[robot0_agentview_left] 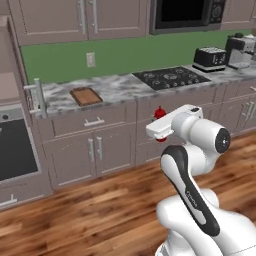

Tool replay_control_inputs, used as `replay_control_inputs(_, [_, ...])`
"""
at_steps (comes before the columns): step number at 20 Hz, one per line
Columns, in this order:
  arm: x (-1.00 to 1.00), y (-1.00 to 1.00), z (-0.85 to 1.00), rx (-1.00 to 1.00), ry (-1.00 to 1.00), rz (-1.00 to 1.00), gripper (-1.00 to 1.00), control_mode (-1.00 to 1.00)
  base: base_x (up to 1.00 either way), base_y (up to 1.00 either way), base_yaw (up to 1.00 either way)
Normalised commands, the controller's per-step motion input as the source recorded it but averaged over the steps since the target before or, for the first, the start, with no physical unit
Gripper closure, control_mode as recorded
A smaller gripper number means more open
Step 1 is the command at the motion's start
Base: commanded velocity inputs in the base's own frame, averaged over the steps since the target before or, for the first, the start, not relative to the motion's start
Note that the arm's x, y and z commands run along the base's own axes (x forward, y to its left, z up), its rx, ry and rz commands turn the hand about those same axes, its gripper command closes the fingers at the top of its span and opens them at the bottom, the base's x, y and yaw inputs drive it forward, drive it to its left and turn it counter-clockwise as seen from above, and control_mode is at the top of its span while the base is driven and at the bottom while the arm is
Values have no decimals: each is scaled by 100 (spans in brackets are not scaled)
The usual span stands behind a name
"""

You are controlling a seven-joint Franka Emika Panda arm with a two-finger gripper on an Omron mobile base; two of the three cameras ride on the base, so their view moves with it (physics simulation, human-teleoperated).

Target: Open the cabinet. Place the bowl and condiment on the counter. Then place the lime and garlic on the cutting board.

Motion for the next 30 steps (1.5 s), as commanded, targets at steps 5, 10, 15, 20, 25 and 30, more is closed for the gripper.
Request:
replay_control_inputs(5, [0,0,0,0,0,0,100,100,49,-31,6])
replay_control_inputs(10, [0,0,0,0,0,0,100,100,57,-15,10])
replay_control_inputs(15, [0,0,0,0,0,0,100,100,63,-16,10])
replay_control_inputs(20, [0,0,0,0,0,0,100,100,67,-28,7])
replay_control_inputs(25, [0,0,0,0,0,0,100,100,71,-31,8])
replay_control_inputs(30, [0,0,0,0,0,0,100,100,69,-30,9])
